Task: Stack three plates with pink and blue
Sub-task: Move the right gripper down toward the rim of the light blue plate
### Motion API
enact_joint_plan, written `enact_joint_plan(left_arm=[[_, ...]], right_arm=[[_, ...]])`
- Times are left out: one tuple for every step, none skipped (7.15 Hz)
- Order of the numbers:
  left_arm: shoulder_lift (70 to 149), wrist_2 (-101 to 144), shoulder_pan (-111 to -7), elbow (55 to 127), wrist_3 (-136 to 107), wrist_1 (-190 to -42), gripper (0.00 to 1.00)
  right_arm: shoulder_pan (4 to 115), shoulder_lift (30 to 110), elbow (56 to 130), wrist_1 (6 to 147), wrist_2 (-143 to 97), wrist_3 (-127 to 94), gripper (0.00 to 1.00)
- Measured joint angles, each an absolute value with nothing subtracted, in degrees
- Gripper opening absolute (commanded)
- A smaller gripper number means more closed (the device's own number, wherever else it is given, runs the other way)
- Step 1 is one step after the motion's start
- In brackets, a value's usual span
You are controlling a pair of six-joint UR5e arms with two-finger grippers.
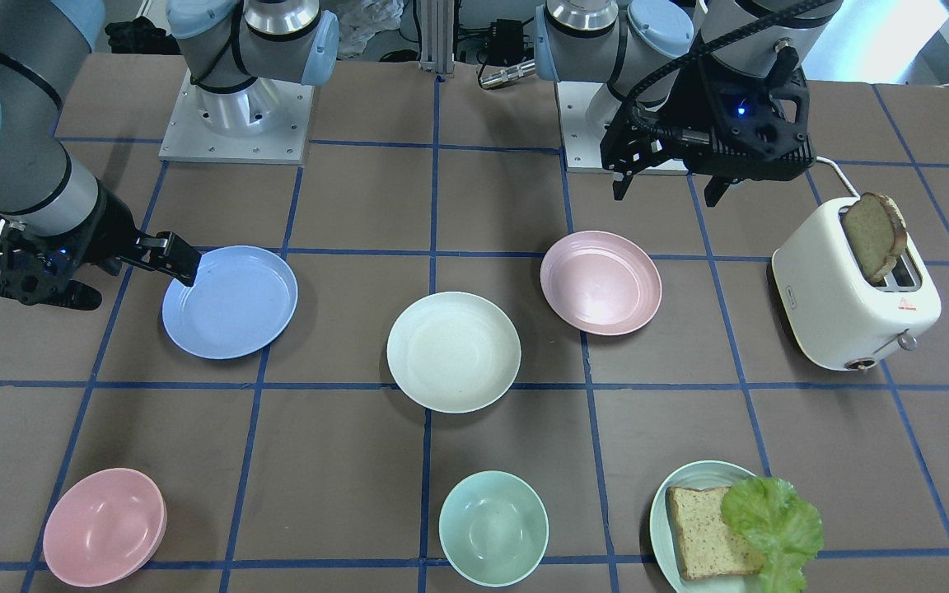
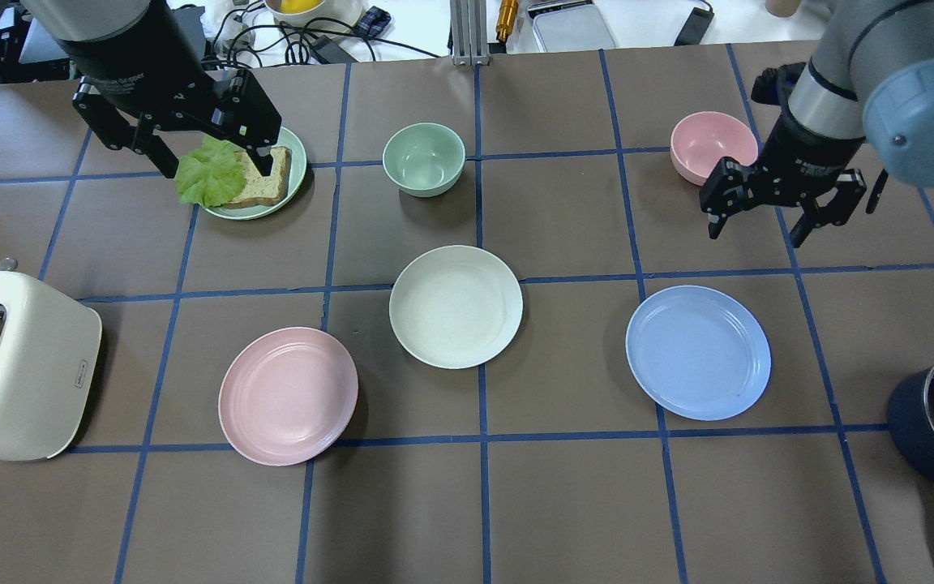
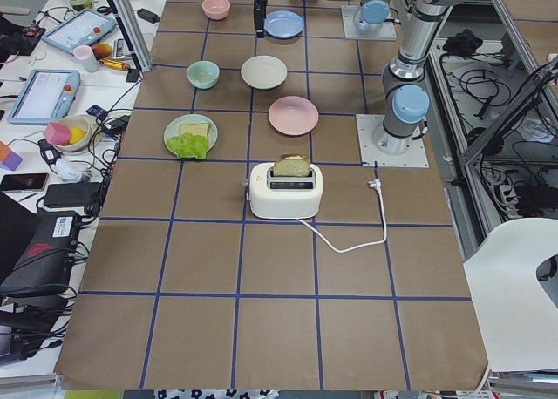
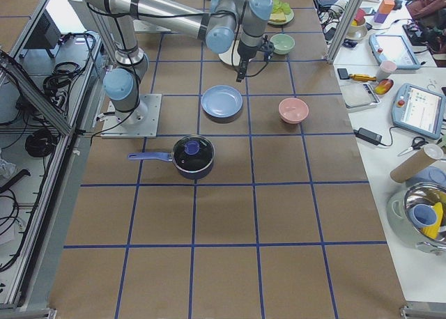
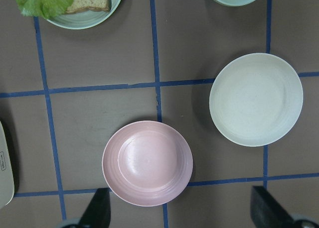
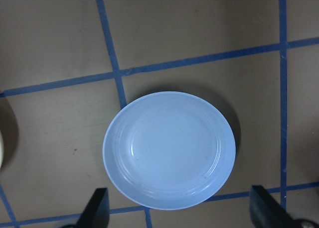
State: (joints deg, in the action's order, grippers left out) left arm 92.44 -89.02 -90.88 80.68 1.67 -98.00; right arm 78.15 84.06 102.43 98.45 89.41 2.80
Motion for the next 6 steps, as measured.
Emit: enact_joint_plan(left_arm=[[92.37,-89.03,-90.88,80.68,1.67,-98.00,1.00],[92.28,-89.03,-90.88,80.71,1.69,-98.00,1.00],[92.16,-89.03,-90.88,80.74,1.73,-98.00,1.00],[92.13,-89.03,-90.90,80.75,1.75,-98.04,1.00],[92.19,-89.05,-90.94,80.80,1.73,-98.12,1.00],[92.12,-89.07,-90.93,80.87,1.72,-98.13,1.00]], right_arm=[[76.67,84.18,107.32,103.69,90.65,4.94,1.00],[75.42,84.47,112.24,109.83,91.64,7.16,1.00],[73.63,84.82,117.15,116.08,91.88,9.04,1.00],[71.70,84.94,121.29,121.59,91.76,10.56,1.00],[70.44,84.84,124.40,126.19,91.53,11.83,1.00],[69.76,84.61,126.49,129.86,91.10,12.43,0.99]])
